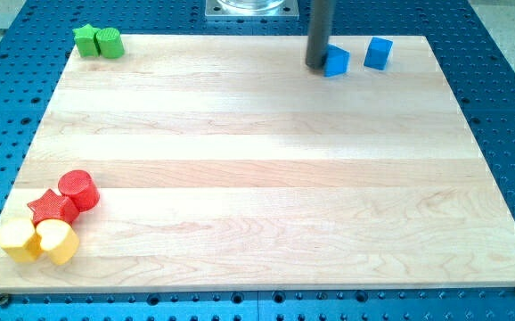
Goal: Nudge the green blocks to the right
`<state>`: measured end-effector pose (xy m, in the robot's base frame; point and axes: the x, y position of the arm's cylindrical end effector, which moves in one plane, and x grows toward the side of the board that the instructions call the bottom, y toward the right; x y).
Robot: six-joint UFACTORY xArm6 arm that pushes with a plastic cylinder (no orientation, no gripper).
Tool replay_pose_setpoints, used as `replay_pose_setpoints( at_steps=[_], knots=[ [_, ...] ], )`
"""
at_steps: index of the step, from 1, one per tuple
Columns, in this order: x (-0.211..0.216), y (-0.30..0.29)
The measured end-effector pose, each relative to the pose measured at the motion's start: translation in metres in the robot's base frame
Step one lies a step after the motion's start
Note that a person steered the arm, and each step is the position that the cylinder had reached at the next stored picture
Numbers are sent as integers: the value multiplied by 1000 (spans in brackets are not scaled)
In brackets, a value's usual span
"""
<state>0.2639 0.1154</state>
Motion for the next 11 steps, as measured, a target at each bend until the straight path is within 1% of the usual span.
replay_pose_setpoints(
  at_steps=[1, 2, 3, 4, 5, 6, 8, 9, 10, 11],
  knots=[
    [3, 6],
    [13, -11],
    [54, -136],
    [65, -284],
    [58, -413],
    [53, -420],
    [-27, -420],
    [-54, -421],
    [-61, -420],
    [-46, -399]
  ],
)
